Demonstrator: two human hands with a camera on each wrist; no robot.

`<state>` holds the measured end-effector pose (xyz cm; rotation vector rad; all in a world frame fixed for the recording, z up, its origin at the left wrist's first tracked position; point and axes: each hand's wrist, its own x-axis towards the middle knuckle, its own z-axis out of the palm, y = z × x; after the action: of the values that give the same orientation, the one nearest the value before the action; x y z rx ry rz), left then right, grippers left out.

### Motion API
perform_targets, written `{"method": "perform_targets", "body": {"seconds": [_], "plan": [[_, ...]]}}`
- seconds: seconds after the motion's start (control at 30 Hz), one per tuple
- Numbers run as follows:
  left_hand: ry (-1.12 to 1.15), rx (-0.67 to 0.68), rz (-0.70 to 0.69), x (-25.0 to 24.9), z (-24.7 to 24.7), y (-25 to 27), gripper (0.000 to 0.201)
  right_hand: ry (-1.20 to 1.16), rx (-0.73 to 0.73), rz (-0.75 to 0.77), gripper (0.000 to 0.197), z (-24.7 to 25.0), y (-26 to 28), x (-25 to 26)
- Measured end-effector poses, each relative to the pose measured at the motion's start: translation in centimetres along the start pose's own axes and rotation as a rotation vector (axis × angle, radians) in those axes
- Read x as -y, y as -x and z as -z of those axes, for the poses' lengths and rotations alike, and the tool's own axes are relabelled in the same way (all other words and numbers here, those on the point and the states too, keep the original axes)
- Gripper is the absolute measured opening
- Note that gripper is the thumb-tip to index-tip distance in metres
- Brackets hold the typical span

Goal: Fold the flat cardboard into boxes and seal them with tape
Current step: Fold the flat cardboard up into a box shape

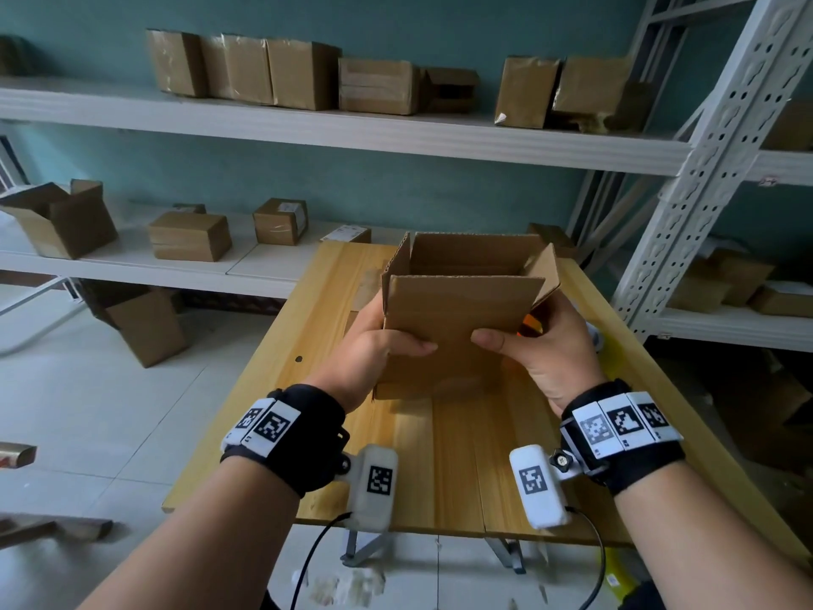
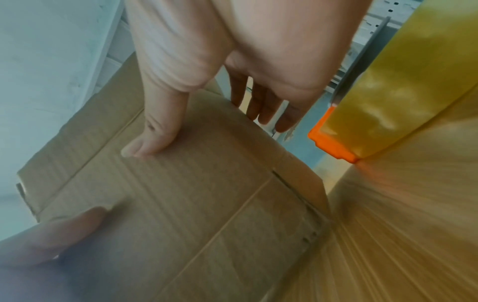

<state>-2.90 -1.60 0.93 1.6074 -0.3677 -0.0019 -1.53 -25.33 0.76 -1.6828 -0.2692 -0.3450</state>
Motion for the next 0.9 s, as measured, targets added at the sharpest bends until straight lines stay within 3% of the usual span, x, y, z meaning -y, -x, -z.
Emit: {"method": "perform_targets", "body": {"seconds": [0.23,0.47,0.63,0.9], "plan": [[0.040,-0.042,0.049,0.4,0.2,-0.3,0.067,0.038,0.002,0.006,0.078,0.5,0.1,0.4],[0.008,-0.016,-0.014,0.4,0.1,-0.1,0.063,0.096,0.012,-0.012,0.071,0.5,0.9,1.2],[-0.005,-0.077,-0.148,-0.7,-0.4,0.1,0.091,0.078,-0.020,-0.006,0.082,0.4,1.0,1.2],[0.051,-0.150,-0.203,-0.9,-0.7,-0.1,0.069,-0.006,-0.010,0.052,0.086,0.0,1.2,1.9]]}}
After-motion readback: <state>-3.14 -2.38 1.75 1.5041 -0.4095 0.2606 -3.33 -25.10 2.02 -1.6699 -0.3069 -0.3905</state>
